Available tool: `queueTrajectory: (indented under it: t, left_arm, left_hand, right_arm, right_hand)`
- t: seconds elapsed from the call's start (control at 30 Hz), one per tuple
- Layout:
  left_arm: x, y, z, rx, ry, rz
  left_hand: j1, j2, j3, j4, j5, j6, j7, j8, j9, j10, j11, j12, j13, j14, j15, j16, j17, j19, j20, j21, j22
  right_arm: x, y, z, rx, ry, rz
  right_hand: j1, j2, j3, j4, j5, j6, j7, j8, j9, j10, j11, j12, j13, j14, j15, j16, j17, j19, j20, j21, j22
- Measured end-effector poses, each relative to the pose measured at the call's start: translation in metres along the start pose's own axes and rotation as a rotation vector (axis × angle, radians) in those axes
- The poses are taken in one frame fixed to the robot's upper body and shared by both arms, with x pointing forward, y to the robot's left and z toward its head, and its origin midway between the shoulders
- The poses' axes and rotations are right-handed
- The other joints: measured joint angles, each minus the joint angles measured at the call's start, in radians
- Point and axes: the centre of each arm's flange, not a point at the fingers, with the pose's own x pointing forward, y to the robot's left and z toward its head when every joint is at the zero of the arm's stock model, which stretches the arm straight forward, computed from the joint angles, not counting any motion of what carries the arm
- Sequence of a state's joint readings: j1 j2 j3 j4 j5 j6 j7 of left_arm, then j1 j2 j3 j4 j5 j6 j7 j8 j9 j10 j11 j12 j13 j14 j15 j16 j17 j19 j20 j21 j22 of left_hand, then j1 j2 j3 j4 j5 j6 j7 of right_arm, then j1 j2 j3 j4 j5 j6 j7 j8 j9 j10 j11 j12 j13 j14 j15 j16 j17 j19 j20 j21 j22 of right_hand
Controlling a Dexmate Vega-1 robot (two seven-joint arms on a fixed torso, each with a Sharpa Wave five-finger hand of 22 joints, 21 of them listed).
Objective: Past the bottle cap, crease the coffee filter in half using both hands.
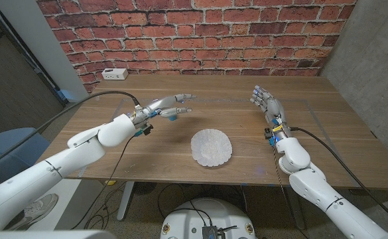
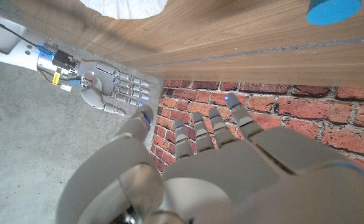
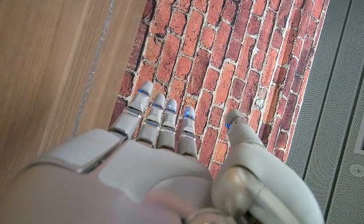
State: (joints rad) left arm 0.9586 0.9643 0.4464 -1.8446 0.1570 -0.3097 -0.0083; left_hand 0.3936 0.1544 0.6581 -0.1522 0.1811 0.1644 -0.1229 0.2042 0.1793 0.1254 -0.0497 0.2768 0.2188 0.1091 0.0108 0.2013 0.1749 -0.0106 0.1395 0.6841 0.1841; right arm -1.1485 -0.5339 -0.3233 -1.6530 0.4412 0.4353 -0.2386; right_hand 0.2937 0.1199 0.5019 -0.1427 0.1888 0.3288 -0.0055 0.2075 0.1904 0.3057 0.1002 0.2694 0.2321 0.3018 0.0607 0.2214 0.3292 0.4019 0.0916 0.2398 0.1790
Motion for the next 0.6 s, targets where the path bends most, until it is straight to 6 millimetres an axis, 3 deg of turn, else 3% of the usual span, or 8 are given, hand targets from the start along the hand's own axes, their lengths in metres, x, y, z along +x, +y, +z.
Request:
queueTrajectory:
  t: [0.6]
  left_arm:
    - [-0.005,-0.026,0.014,0.063,-0.05,-0.168]
  left_hand:
    - [0.009,0.043,0.014,0.029,0.004,0.041,-0.005,0.008,0.0,0.009,0.004,-0.007,-0.005,0.0,0.0,0.0,0.005,-0.004,0.004,-0.004,0.0]
  right_arm:
    - [-0.02,0.003,-0.001,-0.023,0.001,-0.031]
  right_hand:
    - [0.0,0.0,0.009,0.0,0.0,0.005,0.006,-0.004,0.0,0.0,0.0,-0.007,-0.005,0.004,0.004,0.0,-0.009,0.0,0.0,0.0,0.0]
